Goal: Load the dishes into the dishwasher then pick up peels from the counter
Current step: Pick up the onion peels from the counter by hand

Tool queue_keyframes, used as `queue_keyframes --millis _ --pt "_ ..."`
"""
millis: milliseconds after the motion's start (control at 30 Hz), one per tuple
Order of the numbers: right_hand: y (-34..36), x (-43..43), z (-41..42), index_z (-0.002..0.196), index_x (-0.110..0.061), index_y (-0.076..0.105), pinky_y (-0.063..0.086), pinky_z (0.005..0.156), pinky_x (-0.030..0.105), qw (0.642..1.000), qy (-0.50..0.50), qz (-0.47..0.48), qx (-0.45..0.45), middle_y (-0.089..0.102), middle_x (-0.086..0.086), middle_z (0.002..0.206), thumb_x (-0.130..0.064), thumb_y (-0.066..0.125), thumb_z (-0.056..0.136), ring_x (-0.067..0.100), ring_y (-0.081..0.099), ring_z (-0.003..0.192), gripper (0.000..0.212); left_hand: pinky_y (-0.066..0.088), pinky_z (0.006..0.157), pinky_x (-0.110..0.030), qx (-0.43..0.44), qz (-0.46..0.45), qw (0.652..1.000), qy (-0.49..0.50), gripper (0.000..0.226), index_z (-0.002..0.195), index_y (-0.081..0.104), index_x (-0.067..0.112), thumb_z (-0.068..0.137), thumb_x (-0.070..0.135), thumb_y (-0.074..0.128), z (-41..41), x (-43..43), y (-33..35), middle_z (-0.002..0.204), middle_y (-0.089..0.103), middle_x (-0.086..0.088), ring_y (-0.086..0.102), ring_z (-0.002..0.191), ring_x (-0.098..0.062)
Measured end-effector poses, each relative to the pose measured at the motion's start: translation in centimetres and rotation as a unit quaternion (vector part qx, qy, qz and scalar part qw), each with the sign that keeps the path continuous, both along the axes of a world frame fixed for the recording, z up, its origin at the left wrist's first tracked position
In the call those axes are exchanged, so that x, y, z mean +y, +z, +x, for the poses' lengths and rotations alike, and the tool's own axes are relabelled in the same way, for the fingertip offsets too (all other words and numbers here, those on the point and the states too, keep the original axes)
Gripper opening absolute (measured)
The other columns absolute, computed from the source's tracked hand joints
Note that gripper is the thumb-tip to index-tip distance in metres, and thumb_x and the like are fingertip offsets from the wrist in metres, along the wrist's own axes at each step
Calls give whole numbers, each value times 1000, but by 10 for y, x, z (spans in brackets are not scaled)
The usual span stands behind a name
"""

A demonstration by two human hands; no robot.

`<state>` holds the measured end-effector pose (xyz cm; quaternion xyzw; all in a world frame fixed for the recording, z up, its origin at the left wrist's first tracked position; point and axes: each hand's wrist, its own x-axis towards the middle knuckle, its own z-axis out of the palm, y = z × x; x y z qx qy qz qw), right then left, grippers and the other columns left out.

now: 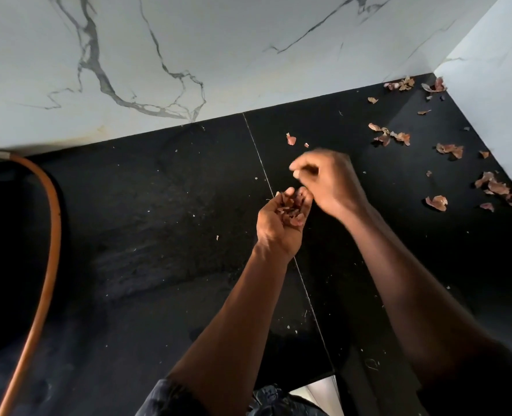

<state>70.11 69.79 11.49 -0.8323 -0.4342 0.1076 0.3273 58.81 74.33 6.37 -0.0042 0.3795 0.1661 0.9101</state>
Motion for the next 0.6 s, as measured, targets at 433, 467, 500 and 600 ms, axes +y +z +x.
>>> queue_keyframes --millis 433,467,500,600 --pt "-63 56 72 141 -9 56 48 105 44 967 105 -184 -144 48 12 148 12 51 93 35 48 131 52 59 88 -37 29 53 995 -74 28 88 66 0 103 11 44 -25 -4 5 96 71 -21 71 91 -29" --pt "-65 47 73 133 -5 63 51 99 44 967 99 -172 -161 56 13 139 13 52 92 34 55 122 45 59 87 -37 26 57 995 -76 28 90 66 0 104 12 45 -25 -3 4 96 71 -22 71 91 -29" --pt "-67 36 74 123 -4 68 54 92 42 966 84 -167 -179 61 12 129 11 54 92 32 60 113 37 60 86 -37 23 61 995 -78 28 90 66 -1 104 14 46 -25 -3 4 97 71 -22 71 91 -30" --pt "-60 3 71 103 -8 74 51 76 33 962 22 -188 -197 65 8 108 4 61 93 27 65 96 21 60 84 -37 19 63 995 -79 32 92 65 -1 105 21 45 -22 -3 5 97 70 -23 71 89 -30"
